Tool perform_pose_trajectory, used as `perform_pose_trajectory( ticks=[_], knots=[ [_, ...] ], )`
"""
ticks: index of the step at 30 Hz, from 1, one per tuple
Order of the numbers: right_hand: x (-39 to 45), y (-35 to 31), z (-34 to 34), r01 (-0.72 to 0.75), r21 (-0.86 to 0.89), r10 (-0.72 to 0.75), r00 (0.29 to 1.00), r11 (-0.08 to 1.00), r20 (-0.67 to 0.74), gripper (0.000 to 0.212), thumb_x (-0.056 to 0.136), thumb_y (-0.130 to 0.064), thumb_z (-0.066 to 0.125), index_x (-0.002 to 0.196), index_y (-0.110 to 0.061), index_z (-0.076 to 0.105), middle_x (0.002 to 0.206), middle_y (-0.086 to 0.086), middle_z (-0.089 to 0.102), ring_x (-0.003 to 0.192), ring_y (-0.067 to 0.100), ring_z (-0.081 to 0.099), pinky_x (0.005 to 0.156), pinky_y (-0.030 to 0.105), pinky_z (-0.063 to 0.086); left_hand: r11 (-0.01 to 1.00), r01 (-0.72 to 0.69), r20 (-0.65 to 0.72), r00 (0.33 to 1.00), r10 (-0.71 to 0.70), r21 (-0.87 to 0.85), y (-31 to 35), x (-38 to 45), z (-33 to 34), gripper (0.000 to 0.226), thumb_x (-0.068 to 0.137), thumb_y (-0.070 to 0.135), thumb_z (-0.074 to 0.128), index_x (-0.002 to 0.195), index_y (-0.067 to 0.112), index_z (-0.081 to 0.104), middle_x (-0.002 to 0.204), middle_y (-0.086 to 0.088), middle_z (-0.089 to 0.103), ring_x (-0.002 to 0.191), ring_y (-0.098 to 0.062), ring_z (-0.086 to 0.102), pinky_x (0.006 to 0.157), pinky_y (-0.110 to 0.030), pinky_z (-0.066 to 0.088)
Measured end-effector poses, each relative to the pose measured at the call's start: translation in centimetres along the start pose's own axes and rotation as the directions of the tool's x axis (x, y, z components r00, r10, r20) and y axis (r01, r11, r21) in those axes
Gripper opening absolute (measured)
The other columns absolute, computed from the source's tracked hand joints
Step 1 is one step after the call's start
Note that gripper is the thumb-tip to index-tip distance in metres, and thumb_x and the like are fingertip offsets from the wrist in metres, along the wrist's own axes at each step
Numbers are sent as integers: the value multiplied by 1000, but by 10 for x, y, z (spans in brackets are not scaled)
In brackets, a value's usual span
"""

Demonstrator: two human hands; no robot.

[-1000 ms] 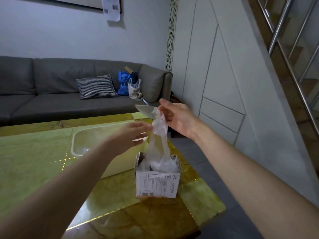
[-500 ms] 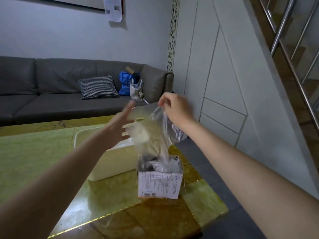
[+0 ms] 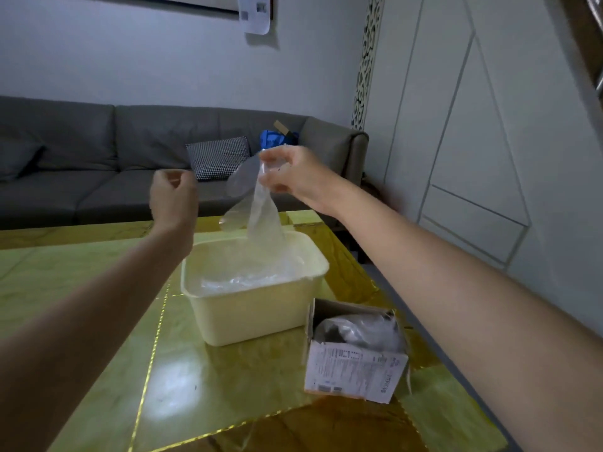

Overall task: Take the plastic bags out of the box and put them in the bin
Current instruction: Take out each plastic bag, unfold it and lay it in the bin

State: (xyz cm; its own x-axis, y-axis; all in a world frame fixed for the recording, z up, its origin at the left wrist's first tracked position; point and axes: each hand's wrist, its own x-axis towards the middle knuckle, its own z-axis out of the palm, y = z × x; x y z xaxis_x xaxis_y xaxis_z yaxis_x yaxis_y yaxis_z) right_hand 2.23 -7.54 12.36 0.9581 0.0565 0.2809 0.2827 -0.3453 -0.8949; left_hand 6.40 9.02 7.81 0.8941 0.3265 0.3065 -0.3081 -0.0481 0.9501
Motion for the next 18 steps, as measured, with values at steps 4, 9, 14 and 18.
perform_pose_trajectory(
  ticks=[4, 9, 14, 18],
  knots=[
    [21, -3, 32, -29, 366, -3, 996, 930, 85, 42, 89, 12, 50, 129, 3, 49, 105, 6, 56, 89, 18, 57, 86, 35, 52, 933, -313, 30, 949, 313, 181, 7, 7, 2, 25, 94, 15, 43, 117, 8, 49, 106, -4, 52, 82, -5, 49, 71, -6, 40],
    [34, 36, 23, -91, 438, 96, 995, 894, 11, 36, 90, 13, 46, 125, 10, 51, 89, 6, 59, 81, 17, 57, 77, 27, 50, 650, -612, 391, 790, 472, 450, -23, 13, 4, 38, 88, 32, 47, 123, 20, 57, 126, -6, 57, 122, -29, 43, 102, -46, 36],
    [20, 111, 9, -275, -449, 276, 959, 850, -65, 31, 91, 6, 48, 116, -3, 64, 117, 12, 62, 92, 18, 58, 77, 27, 49, 219, -729, 756, 584, -295, 648, -73, 2, 7, 66, 86, 55, 51, 143, 39, 23, 157, 4, 10, 144, -33, 1, 114, -53, 8],
    [15, 130, 7, -138, -783, 282, 958, 606, 49, 37, 92, 7, 44, 124, -5, 59, 139, 14, 45, 124, 28, 47, 94, 30, 43, 164, -723, 694, 534, -483, 671, -99, 5, 10, 63, 89, 41, 55, 144, 31, 28, 153, 0, 25, 140, -27, 23, 114, -39, 22]
  ],
)
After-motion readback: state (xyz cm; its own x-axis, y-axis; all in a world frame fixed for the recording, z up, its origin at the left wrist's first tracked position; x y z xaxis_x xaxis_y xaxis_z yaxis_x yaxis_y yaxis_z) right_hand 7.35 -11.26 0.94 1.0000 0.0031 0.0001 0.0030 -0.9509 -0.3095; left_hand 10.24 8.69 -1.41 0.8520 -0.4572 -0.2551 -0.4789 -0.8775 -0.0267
